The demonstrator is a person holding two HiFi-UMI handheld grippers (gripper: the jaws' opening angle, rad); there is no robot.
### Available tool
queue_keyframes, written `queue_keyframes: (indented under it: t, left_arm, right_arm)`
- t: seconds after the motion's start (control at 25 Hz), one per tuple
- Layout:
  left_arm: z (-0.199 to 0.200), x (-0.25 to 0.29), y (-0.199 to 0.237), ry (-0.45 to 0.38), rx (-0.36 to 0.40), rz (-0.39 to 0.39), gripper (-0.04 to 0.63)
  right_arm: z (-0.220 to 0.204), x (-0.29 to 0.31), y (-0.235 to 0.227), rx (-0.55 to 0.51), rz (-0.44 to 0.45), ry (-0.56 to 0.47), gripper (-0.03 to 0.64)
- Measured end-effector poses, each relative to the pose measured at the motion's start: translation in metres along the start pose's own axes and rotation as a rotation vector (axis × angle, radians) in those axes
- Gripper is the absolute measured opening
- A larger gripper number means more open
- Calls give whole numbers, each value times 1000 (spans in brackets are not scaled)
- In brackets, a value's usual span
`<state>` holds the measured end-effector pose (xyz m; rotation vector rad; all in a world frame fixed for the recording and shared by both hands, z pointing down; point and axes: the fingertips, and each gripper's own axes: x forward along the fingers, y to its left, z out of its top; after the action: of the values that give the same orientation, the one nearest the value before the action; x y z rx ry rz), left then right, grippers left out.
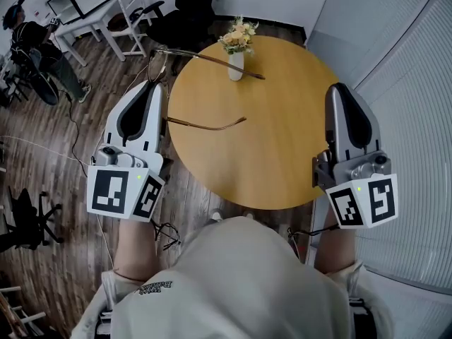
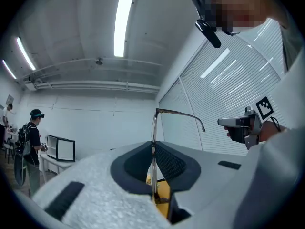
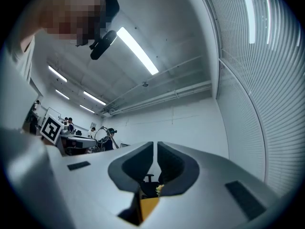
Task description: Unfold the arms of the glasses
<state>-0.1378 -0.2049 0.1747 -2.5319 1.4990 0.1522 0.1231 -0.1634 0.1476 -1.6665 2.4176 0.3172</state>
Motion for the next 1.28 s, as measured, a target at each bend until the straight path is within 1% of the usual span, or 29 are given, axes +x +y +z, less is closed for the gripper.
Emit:
queue_keyframes:
  t: [0.2,0.44,0.6,0.84,1.04,1.28]
  left_arm:
    - [-19,-4,-8,40,-9,-17,40]
    - [-55,-6,-16,122,-9,-46,40]
    - [-72,-9,-23,162,-26,-66,40]
    - [-77,-8,-39,174,-34,-106,40]
    - [-77,-8,-39,176,-37,-113,40]
    - [-81,-11,-41,186,-36,-116,40]
  right_arm:
    - [-21,-9,-1,17,2,54,44]
    - [-61,-17,-3,8,0,162,44]
    - [-74,-23,1,8,11,201,44]
    - [-87,-29,11,14,47,242,41]
    - [-91,-32,16,12,60,263,41]
    - [-94,-35,16,11,50,266,41]
